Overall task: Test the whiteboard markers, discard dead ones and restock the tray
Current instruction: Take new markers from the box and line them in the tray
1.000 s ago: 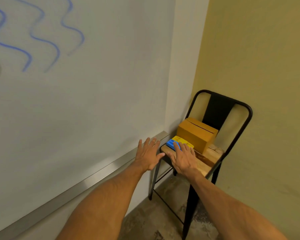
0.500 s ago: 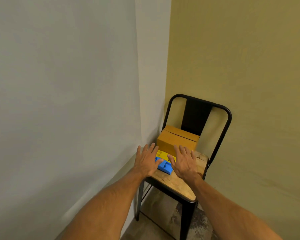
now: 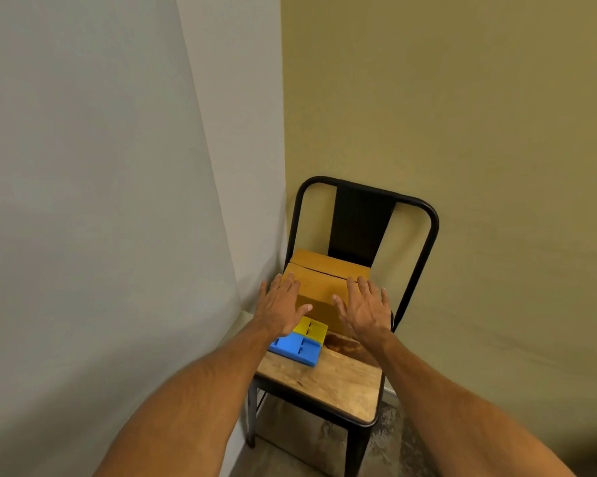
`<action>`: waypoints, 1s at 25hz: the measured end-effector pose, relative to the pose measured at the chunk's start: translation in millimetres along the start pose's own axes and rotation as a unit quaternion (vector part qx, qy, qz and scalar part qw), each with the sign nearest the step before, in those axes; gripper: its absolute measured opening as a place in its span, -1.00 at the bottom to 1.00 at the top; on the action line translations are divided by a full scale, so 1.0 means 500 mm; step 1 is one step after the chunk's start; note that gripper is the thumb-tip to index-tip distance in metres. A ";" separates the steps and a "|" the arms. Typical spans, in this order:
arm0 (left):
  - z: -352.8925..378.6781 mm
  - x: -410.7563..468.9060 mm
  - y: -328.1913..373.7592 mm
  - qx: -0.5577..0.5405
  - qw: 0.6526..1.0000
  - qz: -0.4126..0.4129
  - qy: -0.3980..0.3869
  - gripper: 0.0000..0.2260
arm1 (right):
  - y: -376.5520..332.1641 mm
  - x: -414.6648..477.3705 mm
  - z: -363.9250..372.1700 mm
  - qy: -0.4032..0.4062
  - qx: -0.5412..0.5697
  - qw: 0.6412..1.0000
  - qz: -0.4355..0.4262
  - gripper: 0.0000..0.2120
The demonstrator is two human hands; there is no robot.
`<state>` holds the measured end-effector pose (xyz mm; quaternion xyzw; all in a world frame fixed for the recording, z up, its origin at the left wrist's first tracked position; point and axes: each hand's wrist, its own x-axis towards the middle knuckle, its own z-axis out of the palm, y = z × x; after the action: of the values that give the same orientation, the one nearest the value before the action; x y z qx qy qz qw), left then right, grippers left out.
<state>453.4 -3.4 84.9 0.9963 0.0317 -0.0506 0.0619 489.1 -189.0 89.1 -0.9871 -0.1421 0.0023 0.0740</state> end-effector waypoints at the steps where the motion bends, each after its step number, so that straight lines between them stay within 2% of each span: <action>1: 0.005 0.023 -0.001 -0.003 1.000 -0.003 -0.004 -0.38 | 0.013 0.018 0.008 -0.004 -0.003 1.000 0.001 -0.41; 11: 0.048 0.176 -0.033 -0.042 0.996 -0.066 -0.030 -0.31 | 0.072 0.141 0.068 -0.046 0.026 0.999 0.009 -0.35; 20: 0.045 0.229 -0.038 -0.110 0.992 -0.055 -0.008 -0.31 | 0.070 0.167 0.073 -0.004 0.093 0.995 0.018 -0.48; 25: 0.014 0.241 -0.040 -0.130 0.991 -0.027 0.031 -0.39 | 0.062 0.161 0.052 0.055 0.144 0.987 0.047 -0.53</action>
<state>570.9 22.2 63.0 0.9798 0.0664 -0.0163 0.1881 574.6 -192.1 60.0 -0.9703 -0.0892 -0.0284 0.2232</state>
